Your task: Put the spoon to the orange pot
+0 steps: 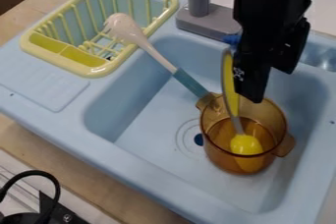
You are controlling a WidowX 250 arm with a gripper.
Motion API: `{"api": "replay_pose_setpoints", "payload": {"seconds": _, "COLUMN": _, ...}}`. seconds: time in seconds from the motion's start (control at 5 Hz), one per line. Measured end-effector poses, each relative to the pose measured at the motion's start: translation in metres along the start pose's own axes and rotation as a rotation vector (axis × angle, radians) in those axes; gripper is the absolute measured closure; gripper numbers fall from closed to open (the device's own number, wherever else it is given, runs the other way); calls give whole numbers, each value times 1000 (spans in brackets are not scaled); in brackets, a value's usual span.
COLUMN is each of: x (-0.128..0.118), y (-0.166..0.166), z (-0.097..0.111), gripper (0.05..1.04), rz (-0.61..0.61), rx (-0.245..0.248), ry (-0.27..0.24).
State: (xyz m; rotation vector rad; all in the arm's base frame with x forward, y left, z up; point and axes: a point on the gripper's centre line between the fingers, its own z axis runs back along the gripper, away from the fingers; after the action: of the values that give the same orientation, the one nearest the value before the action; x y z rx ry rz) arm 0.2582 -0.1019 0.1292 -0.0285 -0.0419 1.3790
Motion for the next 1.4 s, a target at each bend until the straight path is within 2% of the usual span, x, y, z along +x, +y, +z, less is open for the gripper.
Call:
{"api": "replay_pose_setpoints", "payload": {"seconds": 0.2, "x": 0, "y": 3, "z": -8, "gripper": 85, "rz": 1, "rx": 29, "ry": -6}}
{"api": "replay_pose_setpoints", "payload": {"seconds": 0.4, "x": 4, "y": 1, "z": -7, "gripper": 85, "rz": 62, "rx": 17, "ry": -26}}
{"api": "replay_pose_setpoints", "payload": {"seconds": 0.6, "x": 12, "y": -5, "z": 0, "gripper": 85, "rz": 112, "rx": -4, "ry": -39}}
{"api": "replay_pose_setpoints", "payload": {"seconds": 0.8, "x": 15, "y": -15, "z": 7, "gripper": 85, "rz": 199, "rx": -50, "ry": -62}}
{"api": "replay_pose_setpoints", "payload": {"seconds": 1.0, "x": 17, "y": -23, "z": 6, "gripper": 85, "rz": 254, "rx": -79, "ry": -87}}
{"api": "replay_pose_setpoints", "payload": {"seconds": 1.4, "x": 25, "y": -42, "z": -2, "gripper": 85, "rz": 345, "rx": -101, "ry": -139}}
